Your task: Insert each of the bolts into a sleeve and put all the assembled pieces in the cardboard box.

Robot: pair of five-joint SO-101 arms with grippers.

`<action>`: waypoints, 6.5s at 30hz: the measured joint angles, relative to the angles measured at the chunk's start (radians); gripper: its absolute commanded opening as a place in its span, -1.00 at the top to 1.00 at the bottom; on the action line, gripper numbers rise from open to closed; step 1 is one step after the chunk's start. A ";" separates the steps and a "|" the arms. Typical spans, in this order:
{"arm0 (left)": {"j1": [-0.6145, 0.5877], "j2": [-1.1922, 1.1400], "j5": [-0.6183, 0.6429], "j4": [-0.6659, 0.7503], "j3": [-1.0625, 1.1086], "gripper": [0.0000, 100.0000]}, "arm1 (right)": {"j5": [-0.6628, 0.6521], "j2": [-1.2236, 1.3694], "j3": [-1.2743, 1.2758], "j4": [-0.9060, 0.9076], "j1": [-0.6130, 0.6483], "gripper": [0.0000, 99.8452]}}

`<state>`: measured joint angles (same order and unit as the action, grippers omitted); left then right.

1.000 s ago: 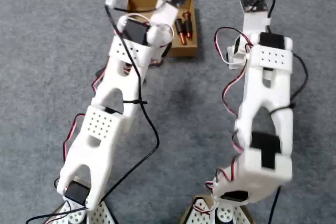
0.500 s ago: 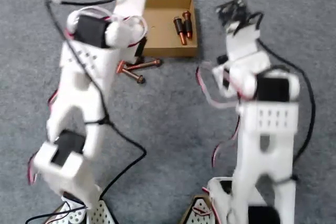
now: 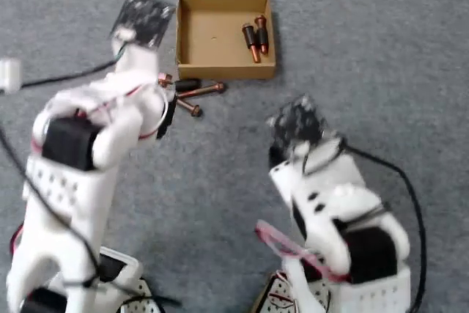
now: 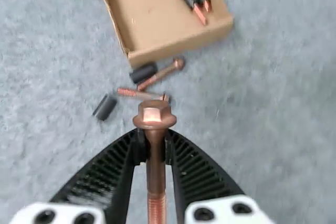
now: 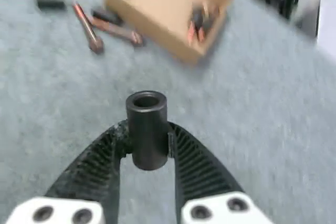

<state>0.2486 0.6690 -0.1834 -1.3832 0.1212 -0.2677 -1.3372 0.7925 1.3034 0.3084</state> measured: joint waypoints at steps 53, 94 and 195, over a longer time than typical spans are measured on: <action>0.302 0.164 0.121 0.701 0.422 0.96 | 0.465 -0.377 0.907 -1.026 0.144 1.00; 0.347 0.381 0.034 1.142 0.723 0.96 | 0.430 -0.368 0.907 -0.994 0.144 1.00; 0.328 0.133 0.120 0.933 0.729 0.64 | 0.470 -0.368 0.907 -0.914 0.161 1.00</action>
<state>0.5769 0.8025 -0.0637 -0.4503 0.8500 0.2018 -1.7054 1.6993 0.3890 0.4695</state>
